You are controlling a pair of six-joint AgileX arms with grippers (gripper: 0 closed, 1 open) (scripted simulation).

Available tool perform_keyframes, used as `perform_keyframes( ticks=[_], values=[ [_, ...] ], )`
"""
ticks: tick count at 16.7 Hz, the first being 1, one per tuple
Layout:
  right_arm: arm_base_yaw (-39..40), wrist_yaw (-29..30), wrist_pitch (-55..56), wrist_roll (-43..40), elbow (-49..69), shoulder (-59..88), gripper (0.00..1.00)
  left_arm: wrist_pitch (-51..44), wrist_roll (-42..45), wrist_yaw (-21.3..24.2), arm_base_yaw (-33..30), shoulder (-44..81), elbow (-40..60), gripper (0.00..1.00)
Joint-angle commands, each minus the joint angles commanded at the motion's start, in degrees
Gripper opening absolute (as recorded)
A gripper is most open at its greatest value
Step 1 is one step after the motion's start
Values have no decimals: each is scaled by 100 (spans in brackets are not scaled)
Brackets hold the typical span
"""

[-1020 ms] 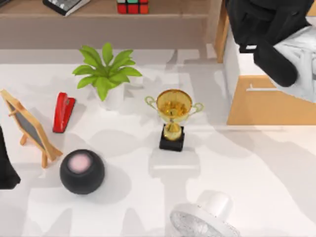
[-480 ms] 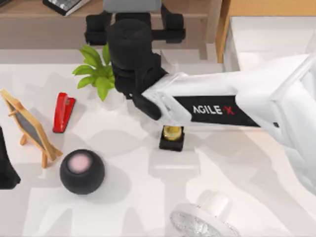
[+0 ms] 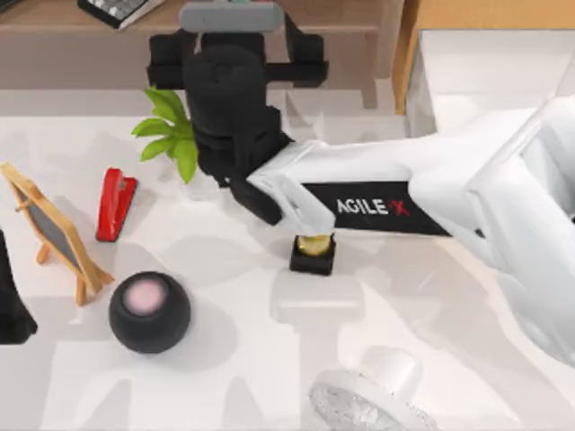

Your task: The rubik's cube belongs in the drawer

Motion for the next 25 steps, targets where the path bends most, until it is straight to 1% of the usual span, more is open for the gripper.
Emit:
perform_keyframes(
  ticks=[3, 10, 16, 25],
  values=[
    [-67, -79, -146, -5, 359, 184, 100, 0, 0, 0, 0, 0, 0, 100],
    [-387, -393, -806, -23, 1775, 918, 100, 0, 0, 0, 0, 0, 0, 100],
    [-430, -436, -886, -25, 1950, 1015, 100, 0, 0, 0, 0, 0, 0, 100],
    [-430, -436, -886, -25, 1950, 1015, 32, 0, 0, 0, 0, 0, 0, 100]
  ],
)
